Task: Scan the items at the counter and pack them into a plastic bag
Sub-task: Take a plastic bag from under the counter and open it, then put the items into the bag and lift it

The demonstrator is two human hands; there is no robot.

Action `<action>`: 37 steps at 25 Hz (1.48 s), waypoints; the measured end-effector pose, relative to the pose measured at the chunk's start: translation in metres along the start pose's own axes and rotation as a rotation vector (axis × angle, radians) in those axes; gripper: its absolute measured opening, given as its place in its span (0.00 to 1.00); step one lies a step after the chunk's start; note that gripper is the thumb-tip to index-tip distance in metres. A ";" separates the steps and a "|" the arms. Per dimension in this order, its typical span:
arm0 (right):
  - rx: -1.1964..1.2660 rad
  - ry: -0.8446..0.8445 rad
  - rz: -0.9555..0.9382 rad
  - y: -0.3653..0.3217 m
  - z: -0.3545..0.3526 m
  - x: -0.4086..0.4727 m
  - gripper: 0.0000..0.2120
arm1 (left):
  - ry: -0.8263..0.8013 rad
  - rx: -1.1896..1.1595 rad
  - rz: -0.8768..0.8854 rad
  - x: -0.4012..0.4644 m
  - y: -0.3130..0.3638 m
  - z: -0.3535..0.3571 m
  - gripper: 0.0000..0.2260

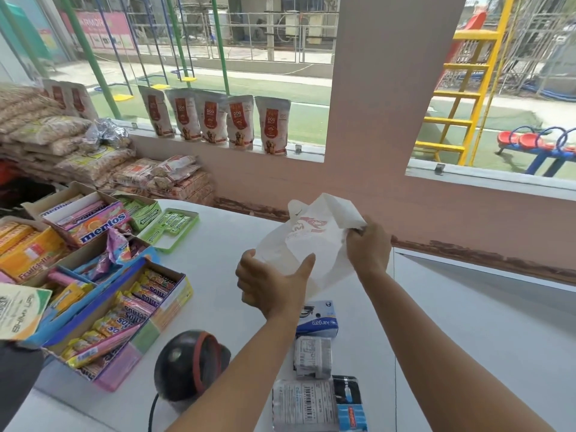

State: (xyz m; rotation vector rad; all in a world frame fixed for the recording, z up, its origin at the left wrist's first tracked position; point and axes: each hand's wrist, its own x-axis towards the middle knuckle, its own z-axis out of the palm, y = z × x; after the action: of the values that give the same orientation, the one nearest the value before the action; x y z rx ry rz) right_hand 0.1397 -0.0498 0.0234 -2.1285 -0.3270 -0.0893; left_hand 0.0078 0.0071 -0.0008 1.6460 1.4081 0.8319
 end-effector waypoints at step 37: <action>0.913 -0.594 0.229 0.063 -0.032 -0.075 0.22 | -0.572 -0.315 0.275 0.051 0.019 -0.046 0.09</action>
State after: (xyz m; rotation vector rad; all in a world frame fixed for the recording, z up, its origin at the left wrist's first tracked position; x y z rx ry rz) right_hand 0.0863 -0.1241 -0.0241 -1.2222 -0.3683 0.7084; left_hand -0.0147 0.0636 0.0367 1.6679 0.6342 0.6193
